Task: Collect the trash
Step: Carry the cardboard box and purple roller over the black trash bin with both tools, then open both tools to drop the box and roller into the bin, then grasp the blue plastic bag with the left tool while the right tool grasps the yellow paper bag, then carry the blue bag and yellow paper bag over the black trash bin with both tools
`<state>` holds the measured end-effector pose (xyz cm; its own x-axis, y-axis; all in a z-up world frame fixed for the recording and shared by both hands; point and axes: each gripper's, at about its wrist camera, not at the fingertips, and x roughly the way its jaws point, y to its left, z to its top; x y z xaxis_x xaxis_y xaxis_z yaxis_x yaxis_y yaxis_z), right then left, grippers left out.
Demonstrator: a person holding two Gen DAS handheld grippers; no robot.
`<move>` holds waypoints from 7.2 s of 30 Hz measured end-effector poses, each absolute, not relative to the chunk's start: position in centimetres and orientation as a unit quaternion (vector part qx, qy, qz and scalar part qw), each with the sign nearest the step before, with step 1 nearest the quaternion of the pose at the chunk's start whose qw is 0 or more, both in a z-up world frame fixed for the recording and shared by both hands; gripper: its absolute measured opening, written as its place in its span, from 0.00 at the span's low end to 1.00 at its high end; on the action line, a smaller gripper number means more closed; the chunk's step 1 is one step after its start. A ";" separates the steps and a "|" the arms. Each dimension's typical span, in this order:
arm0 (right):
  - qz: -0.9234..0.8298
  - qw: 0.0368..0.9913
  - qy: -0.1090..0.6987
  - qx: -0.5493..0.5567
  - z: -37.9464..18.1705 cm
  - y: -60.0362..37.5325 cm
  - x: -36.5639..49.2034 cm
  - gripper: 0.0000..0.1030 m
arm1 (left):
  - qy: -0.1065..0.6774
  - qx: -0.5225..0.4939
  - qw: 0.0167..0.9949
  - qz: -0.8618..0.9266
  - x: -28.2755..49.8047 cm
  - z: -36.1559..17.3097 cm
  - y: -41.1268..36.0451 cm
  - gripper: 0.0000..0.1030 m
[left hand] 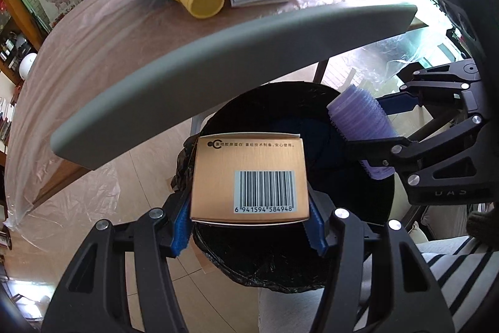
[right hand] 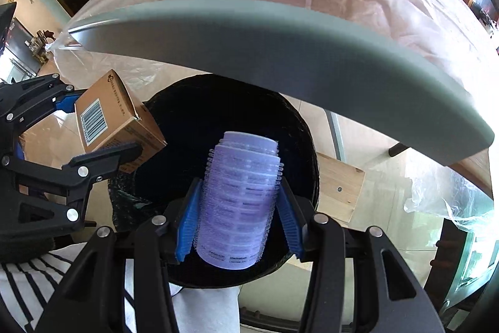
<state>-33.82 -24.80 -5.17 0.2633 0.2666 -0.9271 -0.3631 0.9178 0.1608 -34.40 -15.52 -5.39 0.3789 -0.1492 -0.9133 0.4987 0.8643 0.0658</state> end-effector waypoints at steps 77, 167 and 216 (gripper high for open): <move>0.099 0.847 0.479 0.211 7.9 -29.6 -21.0 0.96 | 0.471 -0.006 0.855 -0.217 -13.6 5.2 -10.1 0.97; 0.262 0.836 0.426 0.226 13.6 -34.4 -34.5 0.47 | 0.410 -0.007 0.872 -0.267 -30.2 10.7 -9.2 0.56; 0.223 0.812 0.539 0.037 2.2 -28.1 -38.5 0.47 | 0.509 0.081 0.828 -0.220 -36.1 -0.5 -12.3 0.55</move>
<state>-38.50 -28.10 2.19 0.3199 0.4023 -0.8578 -0.3217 0.8977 0.3011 -36.12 -12.33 -0.48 0.3859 -0.2818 -0.8784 0.4466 0.8903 -0.0894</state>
